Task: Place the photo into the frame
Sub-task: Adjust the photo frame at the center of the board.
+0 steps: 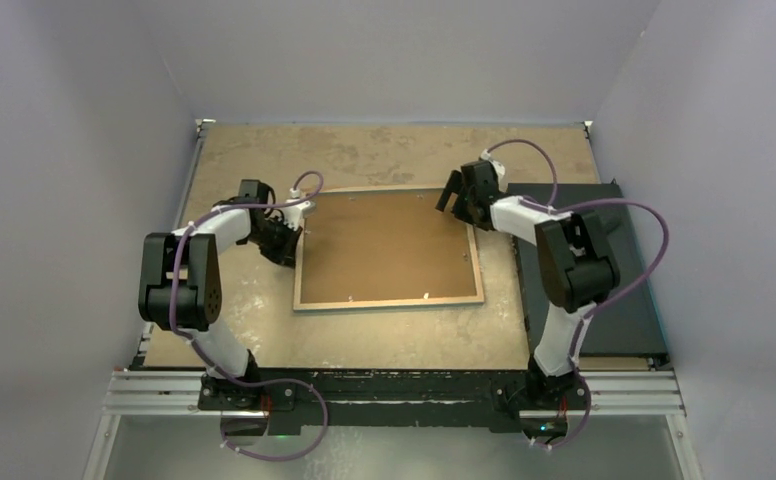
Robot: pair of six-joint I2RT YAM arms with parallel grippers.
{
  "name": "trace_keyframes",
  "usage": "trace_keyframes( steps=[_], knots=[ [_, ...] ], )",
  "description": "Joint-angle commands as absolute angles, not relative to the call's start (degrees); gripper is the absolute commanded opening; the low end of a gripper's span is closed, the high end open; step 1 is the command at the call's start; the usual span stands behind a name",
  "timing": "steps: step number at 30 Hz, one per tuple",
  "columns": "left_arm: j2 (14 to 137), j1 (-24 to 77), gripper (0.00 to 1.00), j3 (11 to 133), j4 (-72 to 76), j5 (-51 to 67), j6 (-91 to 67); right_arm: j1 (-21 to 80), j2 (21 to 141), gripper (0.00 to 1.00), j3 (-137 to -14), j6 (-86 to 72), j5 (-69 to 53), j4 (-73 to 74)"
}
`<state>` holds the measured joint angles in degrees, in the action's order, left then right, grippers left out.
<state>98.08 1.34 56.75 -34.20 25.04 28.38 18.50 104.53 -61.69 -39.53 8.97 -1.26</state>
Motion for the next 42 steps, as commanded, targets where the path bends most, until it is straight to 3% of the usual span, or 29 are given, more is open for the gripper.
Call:
trace_keyframes(
  steps=[1, 9, 15, 19, 25, 32, 42],
  knots=[
    [100.1, 3.9, 0.04, 55.4, -35.7, 24.8, 30.8, 22.9, 113.6, 0.97, -75.8, -38.9, 0.4, -2.8],
    [102.1, 12.8, 0.06, 55.1, -39.1, 26.4, 32.6, 30.9, 136.1, 0.97, -109.8, -36.3, -6.5, 7.0],
    [102.5, 18.0, 0.16, 57.1, -44.1, 27.5, 34.3, 31.0, 134.4, 0.99, -111.9, -36.8, -4.3, 7.3],
    [99.5, 16.2, 0.24, 65.5, -51.7, 26.3, 37.1, 29.7, 128.9, 0.99, -109.0, -34.3, 0.4, 6.7],
    [100.1, 4.3, 0.35, 81.8, -58.2, 31.1, 36.9, 28.0, 120.2, 0.99, -104.1, -32.3, 7.6, 9.5],
    [106.6, -6.1, 0.33, 86.9, -46.8, 27.4, 26.8, 28.0, 103.7, 0.99, -84.7, -37.5, 6.0, 12.2],
    [114.3, -7.8, 0.23, 85.5, -38.0, 24.7, 19.7, 28.0, 84.4, 0.99, -53.0, -44.7, -7.6, 7.4]
  ],
)
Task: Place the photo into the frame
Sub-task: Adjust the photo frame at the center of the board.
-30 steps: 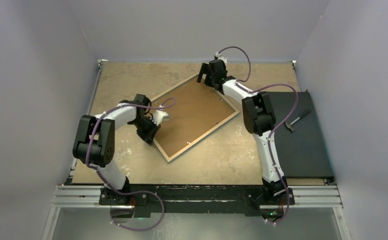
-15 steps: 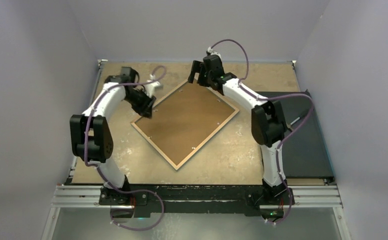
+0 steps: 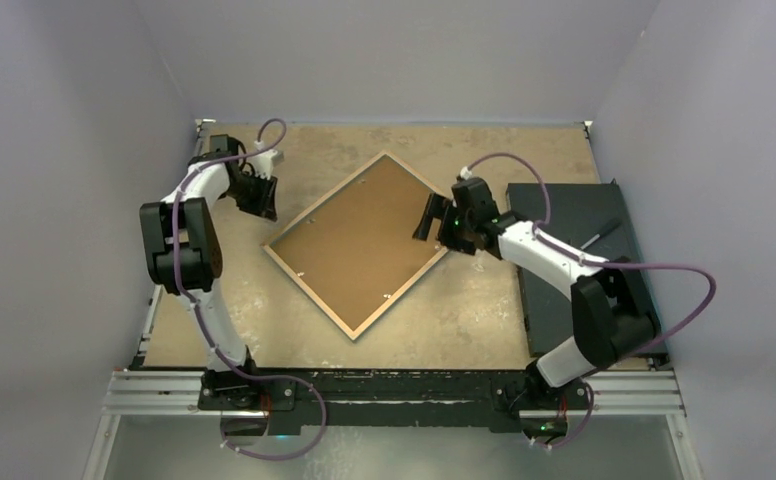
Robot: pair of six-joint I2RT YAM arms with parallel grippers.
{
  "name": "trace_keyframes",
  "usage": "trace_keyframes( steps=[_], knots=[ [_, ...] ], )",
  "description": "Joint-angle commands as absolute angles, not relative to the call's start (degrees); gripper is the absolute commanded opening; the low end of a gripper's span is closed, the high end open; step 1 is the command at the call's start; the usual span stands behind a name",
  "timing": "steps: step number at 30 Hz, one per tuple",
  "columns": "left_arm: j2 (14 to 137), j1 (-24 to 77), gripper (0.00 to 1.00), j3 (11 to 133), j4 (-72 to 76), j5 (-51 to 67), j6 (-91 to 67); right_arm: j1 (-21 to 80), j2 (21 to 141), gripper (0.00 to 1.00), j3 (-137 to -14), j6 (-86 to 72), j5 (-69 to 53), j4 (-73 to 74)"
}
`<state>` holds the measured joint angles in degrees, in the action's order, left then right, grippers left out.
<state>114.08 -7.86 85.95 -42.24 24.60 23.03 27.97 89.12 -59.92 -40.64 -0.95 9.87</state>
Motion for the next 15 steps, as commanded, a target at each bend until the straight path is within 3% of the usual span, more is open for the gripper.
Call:
trace_keyframes(
  steps=[1, 7, 15],
  knots=[
    [114.6, -7.8, 0.22, 85.0, -37.8, 24.7, 19.7, 28.0, 83.9, 0.99, -51.1, -45.4, -8.7, 6.4],
    [113.8, -7.3, 0.17, 79.4, -38.9, 28.4, 21.3, 28.0, 85.3, 0.99, -44.5, -48.6, -13.6, -1.2],
    [109.5, -2.7, 0.13, 68.9, -40.4, 29.7, 26.1, 25.6, 91.7, 0.99, -47.1, -47.7, -12.9, -5.4]
  ],
)
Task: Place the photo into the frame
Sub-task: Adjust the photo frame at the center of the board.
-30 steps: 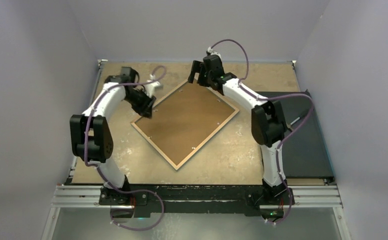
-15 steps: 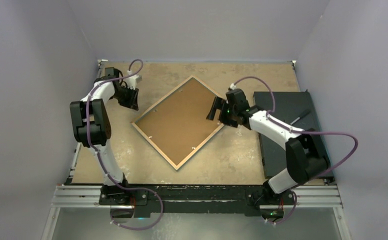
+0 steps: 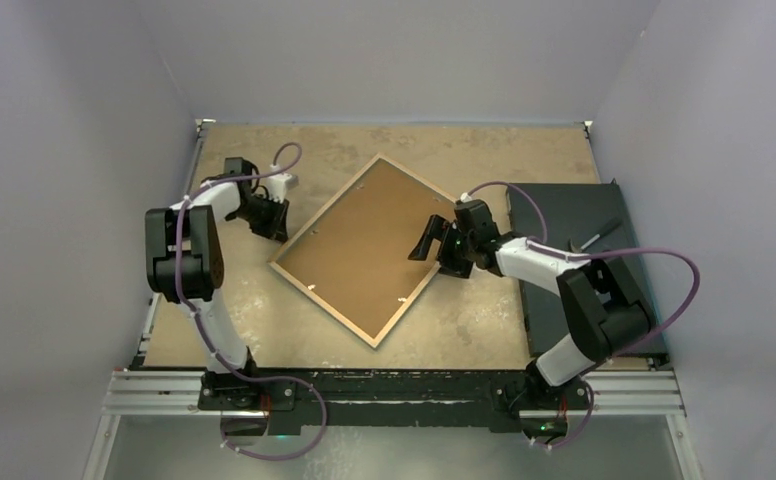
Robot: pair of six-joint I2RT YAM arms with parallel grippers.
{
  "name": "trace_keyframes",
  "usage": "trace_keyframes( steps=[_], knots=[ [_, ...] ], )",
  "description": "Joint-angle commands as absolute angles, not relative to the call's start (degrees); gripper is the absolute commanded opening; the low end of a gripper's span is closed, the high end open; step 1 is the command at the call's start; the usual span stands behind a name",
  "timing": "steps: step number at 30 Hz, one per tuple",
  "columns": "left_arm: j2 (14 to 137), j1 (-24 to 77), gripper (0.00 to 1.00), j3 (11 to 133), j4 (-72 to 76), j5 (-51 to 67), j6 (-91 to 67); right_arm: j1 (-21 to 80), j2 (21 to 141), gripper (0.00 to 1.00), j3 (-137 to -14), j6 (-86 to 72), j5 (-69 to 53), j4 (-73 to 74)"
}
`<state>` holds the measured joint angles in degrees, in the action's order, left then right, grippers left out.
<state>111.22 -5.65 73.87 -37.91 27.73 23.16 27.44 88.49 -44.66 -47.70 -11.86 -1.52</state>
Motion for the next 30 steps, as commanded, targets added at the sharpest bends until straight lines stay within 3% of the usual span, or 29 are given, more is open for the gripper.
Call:
trace_keyframes(
  steps=[1, 10, 19, 26, 30],
  knots=[
    [109.0, -2.1, 0.13, 67.8, -40.8, 30.0, 26.5, 25.0, 92.6, 0.99, -48.0, -47.2, -12.6, -5.4],
    [102.5, 2.8, 0.12, 61.0, -42.6, 31.8, 27.6, 22.0, 94.3, 0.99, -53.7, -42.5, -8.0, -0.2],
    [102.4, -6.0, 0.2, 69.9, -47.6, 36.7, 26.1, 22.4, 83.8, 0.96, -55.3, -41.3, 5.5, 7.5],
    [103.9, -4.9, 0.32, 67.2, -49.4, 45.0, 26.9, 32.0, 86.5, 0.9, -57.9, -45.4, -0.9, 0.4],
    [105.2, -3.7, 0.33, 65.1, -48.2, 44.6, 27.9, 37.9, 92.6, 0.86, -60.8, -48.0, -5.1, -6.2]
  ],
)
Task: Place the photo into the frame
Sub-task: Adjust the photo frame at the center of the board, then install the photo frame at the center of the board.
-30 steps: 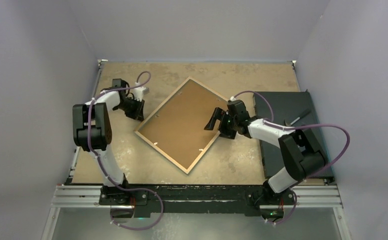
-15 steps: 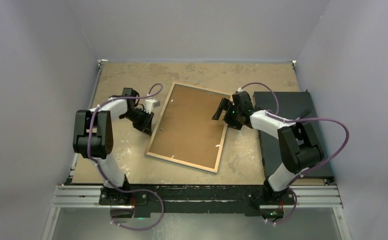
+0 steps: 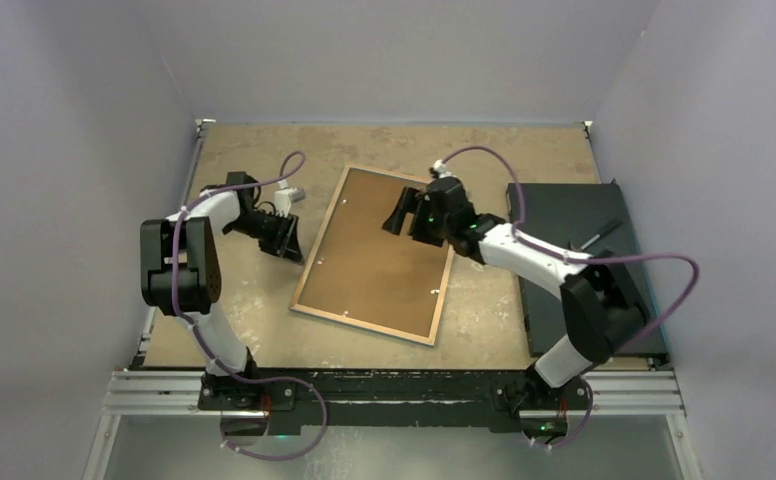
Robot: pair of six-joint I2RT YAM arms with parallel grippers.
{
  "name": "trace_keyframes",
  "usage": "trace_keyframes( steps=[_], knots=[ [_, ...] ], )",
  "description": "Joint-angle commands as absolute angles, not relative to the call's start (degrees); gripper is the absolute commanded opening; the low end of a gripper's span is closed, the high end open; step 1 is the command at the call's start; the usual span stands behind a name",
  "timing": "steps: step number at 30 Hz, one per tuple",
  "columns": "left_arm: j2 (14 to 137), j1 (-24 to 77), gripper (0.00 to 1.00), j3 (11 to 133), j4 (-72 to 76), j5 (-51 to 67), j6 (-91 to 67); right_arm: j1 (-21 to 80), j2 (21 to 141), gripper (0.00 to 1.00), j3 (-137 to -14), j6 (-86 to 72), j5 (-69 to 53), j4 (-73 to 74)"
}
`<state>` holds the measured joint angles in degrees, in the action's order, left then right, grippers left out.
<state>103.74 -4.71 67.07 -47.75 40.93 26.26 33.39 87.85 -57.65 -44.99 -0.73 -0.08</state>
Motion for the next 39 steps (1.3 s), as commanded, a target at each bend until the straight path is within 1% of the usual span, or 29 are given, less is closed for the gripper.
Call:
trace_keyframes(
  steps=[1, 4, 8, 11, 22, 39],
  knots=[
    [105.4, -3.7, 0.32, 64.8, -47.7, 44.3, 27.8, 39.2, 94.3, 0.85, -61.7, -48.7, -6.0, -7.3],
    [106.7, -3.7, 0.26, 64.5, -46.9, 43.7, 28.1, 42.1, 98.9, 0.83, -64.7, -50.3, -7.9, -10.3],
    [108.0, -3.7, 0.18, 63.9, -45.4, 43.5, 27.7, 44.3, 105.6, 0.77, -69.0, -52.3, -10.8, -13.1],
    [108.5, -3.5, 0.16, 63.9, -45.1, 43.9, 27.9, 45.6, 109.8, 0.74, -72.1, -53.6, -12.2, -14.7],
    [108.3, -3.4, 0.11, 63.6, -44.3, 42.3, 27.8, 47.8, 120.3, 0.62, -78.6, -57.2, -16.9, -17.8],
    [107.9, -3.2, 0.08, 63.2, -43.4, 41.3, 27.5, 48.1, 125.2, 0.59, -82.0, -58.9, -19.5, -19.1]
  ],
)
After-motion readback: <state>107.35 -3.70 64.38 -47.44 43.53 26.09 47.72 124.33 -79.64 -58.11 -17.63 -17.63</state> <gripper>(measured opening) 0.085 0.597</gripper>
